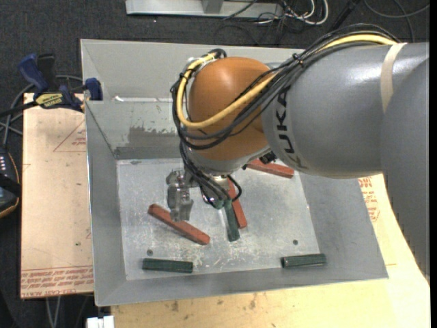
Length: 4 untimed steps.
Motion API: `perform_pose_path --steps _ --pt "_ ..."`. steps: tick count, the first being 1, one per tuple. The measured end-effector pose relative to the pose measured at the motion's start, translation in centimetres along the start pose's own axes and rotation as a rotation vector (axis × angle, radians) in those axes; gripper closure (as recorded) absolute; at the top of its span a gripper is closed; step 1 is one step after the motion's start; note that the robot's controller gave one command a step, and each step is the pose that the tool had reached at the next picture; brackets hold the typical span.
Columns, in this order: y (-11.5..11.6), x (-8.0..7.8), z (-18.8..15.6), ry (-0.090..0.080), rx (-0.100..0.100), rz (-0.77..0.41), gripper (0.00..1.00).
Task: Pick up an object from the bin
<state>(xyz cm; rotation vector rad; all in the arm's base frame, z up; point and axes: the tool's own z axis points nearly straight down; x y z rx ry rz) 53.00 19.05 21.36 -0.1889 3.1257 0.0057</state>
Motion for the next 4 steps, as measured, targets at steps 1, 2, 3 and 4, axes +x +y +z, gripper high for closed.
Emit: perform_pose_path --steps 1,2,3,4 --pt "0.0 0.2 0.5 0.008 0.002 0.0 0.0" --pt "0.6 -6.1 14.0 0.012 0.002 0.014 0.0" --pt "0.6 -6.2 13.6 0.009 0.002 0.015 1.0" --pt "-0.6 -7.7 -1.0 -0.002 0.001 0.003 1.0"
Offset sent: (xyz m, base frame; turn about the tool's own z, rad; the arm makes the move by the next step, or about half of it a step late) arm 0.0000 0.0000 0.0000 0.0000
